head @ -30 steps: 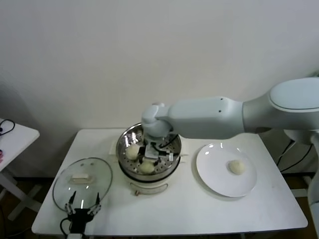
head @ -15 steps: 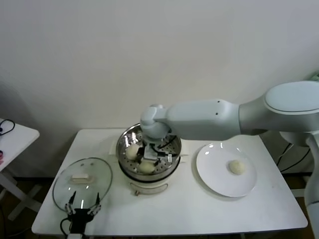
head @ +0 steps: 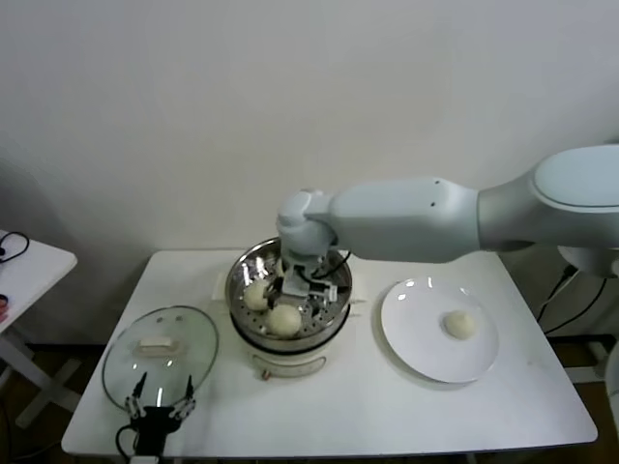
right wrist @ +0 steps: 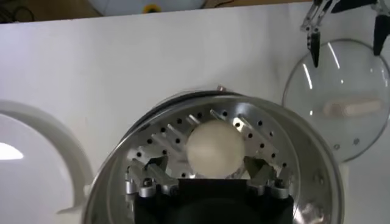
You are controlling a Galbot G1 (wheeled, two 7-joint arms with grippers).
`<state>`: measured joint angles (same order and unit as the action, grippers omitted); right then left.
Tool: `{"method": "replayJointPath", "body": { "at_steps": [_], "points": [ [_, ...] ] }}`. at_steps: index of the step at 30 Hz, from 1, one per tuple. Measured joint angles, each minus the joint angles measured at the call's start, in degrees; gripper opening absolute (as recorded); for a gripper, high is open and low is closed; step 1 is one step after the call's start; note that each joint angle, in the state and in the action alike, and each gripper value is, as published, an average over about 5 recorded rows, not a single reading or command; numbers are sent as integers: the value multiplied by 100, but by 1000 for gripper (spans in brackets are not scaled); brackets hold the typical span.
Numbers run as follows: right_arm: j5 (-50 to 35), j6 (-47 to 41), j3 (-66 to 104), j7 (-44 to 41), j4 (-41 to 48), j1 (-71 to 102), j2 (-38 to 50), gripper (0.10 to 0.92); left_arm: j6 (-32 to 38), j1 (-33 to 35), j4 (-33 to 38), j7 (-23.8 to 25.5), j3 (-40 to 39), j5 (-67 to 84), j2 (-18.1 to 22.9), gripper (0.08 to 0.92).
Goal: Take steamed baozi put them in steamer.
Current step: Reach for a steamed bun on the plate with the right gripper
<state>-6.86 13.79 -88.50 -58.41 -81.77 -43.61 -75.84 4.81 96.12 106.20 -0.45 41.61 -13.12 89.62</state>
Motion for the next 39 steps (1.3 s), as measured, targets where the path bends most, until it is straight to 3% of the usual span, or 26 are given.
{"method": "replayJointPath", "body": {
  "at_steps": [10, 18, 28, 39],
  "points": [
    [-1353, -738, -701, -405, -19, -940, 925, 823, -26, 28, 99, 22, -43, -11, -12, 823],
    [-1958, -1560, -1245, -391, 3, -1176, 1872, 823, -30, 21, 121, 36, -58, -5, -12, 823],
    [-1843, -2157, -1234, -304, 404, -565, 2851, 823, -21, 10, 82, 38, -45, -6, -7, 823],
    [-1247, -2261, -611, -268, 1123, 611, 3162, 823, -24, 54, 62, 30, 7, -63, 80, 823]
  ]
}}
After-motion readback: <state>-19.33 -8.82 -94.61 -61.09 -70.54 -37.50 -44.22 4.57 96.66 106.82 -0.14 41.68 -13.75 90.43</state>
